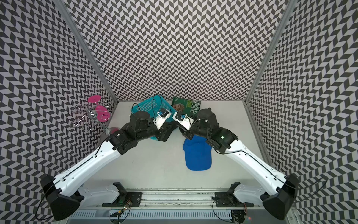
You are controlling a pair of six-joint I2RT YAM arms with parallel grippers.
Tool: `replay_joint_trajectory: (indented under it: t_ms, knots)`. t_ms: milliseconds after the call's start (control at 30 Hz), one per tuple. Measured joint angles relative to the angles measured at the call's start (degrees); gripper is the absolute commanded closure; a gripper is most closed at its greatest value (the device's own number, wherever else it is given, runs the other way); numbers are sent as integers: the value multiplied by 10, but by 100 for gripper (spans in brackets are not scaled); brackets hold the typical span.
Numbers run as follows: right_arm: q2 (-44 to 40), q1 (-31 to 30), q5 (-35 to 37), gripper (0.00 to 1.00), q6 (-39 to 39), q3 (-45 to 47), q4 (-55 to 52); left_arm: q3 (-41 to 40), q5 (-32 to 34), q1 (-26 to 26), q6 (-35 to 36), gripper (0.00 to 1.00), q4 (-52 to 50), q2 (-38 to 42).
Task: Turn the baseball cap inside out
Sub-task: Turn over the baseball cap.
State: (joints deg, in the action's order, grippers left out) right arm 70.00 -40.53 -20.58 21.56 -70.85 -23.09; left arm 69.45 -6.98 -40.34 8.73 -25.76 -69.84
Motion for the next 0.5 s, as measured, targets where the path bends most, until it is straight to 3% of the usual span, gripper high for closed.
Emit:
replay_joint_trajectory:
  t_ms: [233, 400, 500]
  knots:
    - [0, 42, -160, 100, -93, 4, -39, 0, -108, 21, 19, 71, 30, -31]
    - [-5, 76, -268, 100, -198, 47, 14, -33, -140, 38, -13, 37, 100, -37]
    - [-19, 109, -290, 100, -274, 89, 72, -54, -124, 45, -35, 20, 120, -37]
